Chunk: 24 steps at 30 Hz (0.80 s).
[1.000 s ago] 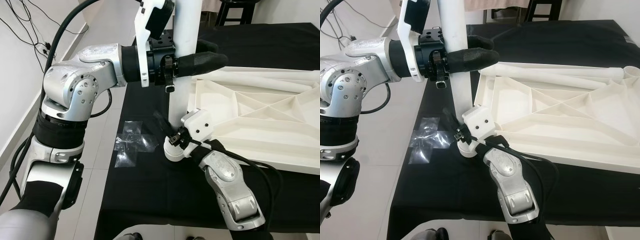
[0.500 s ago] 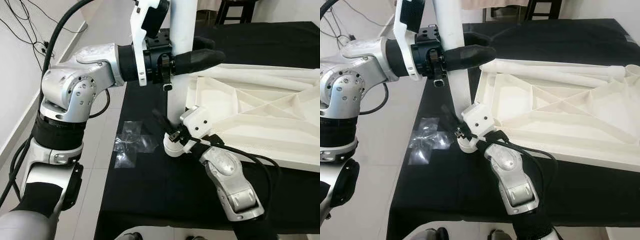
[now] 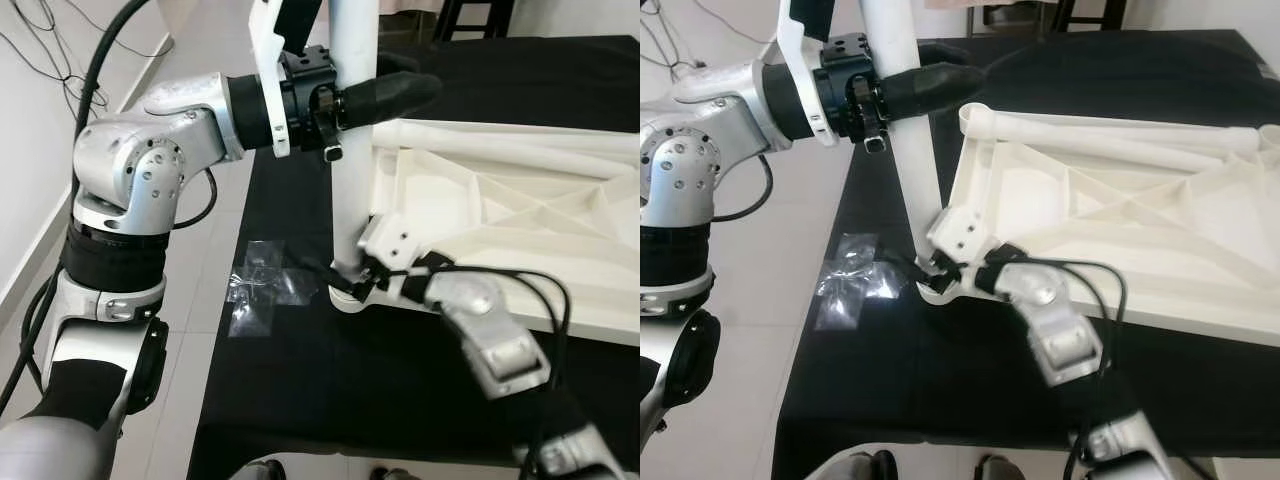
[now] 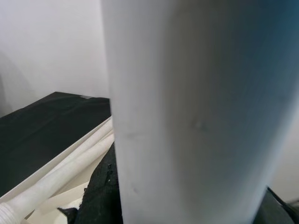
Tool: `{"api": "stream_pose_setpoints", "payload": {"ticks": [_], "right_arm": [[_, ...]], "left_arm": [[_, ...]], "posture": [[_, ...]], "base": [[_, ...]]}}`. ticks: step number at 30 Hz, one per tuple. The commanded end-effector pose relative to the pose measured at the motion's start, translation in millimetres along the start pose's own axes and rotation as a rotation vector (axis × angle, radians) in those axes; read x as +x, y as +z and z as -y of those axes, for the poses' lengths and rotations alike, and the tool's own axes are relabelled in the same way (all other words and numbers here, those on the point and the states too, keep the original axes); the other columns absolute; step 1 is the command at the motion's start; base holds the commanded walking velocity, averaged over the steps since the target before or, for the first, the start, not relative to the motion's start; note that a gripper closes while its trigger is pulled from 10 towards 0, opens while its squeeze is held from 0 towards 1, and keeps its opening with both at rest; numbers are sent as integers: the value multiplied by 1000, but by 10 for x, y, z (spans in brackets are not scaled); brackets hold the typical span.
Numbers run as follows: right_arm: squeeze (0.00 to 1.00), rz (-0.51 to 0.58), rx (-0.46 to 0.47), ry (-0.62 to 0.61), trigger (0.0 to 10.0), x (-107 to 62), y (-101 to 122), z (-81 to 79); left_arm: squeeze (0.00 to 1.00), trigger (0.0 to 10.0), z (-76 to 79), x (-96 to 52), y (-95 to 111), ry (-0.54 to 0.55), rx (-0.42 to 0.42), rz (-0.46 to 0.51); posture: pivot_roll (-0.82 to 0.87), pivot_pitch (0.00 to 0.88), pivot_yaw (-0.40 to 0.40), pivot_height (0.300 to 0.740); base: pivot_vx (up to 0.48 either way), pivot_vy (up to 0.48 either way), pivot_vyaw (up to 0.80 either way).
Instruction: Building children table
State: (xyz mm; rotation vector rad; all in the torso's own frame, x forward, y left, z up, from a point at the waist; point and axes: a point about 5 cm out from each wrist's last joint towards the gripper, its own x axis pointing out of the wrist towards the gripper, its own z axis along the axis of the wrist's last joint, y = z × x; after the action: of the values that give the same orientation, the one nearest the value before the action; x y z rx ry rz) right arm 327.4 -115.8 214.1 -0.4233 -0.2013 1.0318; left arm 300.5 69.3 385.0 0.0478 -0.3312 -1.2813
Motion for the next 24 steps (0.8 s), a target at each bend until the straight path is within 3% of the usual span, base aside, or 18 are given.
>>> {"api": "stream_pose_setpoints", "payload": {"ticks": [1,9,10,11,12,24], "right_arm": [[0,18,56,71,10000,-14,-23,58],[0,-1,77,197,10000,135,-5,206],[0,2,75,217,8627,168,14,216],[0,17,84,235,3176,200,47,229],[0,31,95,250,0,222,74,236],[0,66,118,355,0,286,112,267]], "left_arm": [[0,0,-15,-9,-141,7,-40,-57],[0,0,25,22,-160,-24,-40,-64],[0,0,41,31,-166,-39,-37,-70],[0,0,56,37,-173,-58,-37,-75],[0,0,65,39,-179,-72,-36,-81],[0,0,134,120,-233,-124,-29,-103]], "posture": [[41,182,50,740],[54,190,56,740],[55,192,57,740],[54,193,58,740],[54,193,59,740],[51,193,67,740]], "base": [[0,0,0],[0,0,0],[0,0,0],[0,0,0],[0,0,0],[0,0,0]]}}
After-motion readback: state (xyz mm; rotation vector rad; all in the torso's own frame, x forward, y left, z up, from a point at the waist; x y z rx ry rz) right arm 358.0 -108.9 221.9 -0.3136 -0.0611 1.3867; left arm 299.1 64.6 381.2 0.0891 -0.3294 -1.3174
